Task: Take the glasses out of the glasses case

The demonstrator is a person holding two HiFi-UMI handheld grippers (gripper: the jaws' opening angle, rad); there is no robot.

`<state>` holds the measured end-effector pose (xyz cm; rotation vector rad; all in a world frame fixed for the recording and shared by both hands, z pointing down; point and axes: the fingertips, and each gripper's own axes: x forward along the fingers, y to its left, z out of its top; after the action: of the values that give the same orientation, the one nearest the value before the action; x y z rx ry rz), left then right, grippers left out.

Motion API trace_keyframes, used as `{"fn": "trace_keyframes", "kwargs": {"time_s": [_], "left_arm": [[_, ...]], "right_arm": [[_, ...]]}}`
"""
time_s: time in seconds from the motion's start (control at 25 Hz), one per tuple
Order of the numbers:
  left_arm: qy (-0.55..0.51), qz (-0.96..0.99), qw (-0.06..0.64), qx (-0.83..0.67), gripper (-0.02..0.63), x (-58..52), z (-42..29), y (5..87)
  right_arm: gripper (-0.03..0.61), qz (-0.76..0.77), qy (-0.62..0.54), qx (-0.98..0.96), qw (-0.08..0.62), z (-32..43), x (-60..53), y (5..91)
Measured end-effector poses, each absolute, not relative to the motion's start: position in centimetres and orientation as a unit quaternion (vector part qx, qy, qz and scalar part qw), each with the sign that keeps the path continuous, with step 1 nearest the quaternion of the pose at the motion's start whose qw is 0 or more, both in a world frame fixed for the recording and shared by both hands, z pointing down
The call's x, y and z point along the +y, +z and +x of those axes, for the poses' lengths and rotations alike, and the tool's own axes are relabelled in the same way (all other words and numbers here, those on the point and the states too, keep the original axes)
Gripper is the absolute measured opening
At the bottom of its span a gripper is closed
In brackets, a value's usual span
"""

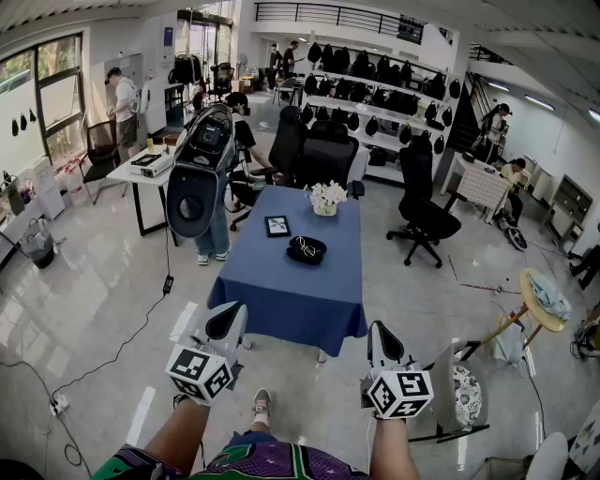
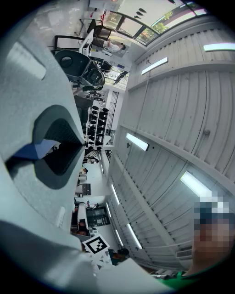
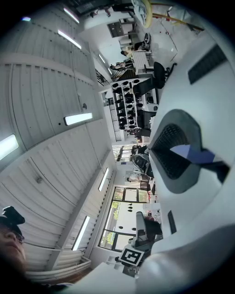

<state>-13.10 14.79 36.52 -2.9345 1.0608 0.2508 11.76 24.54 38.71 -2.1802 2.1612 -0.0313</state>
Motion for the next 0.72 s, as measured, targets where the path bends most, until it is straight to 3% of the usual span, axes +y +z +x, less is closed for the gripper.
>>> {"fn": "trace_keyframes", "kwargs": {"time_s": [0.72], "left_arm": [[0.081, -0.937, 0.006, 0.339, 0.017, 13.86, -12.72, 36.51]], "right_arm": [[0.002, -0.707, -0.01, 0.705, 0.052, 11.98, 23.35, 39.04]]}}
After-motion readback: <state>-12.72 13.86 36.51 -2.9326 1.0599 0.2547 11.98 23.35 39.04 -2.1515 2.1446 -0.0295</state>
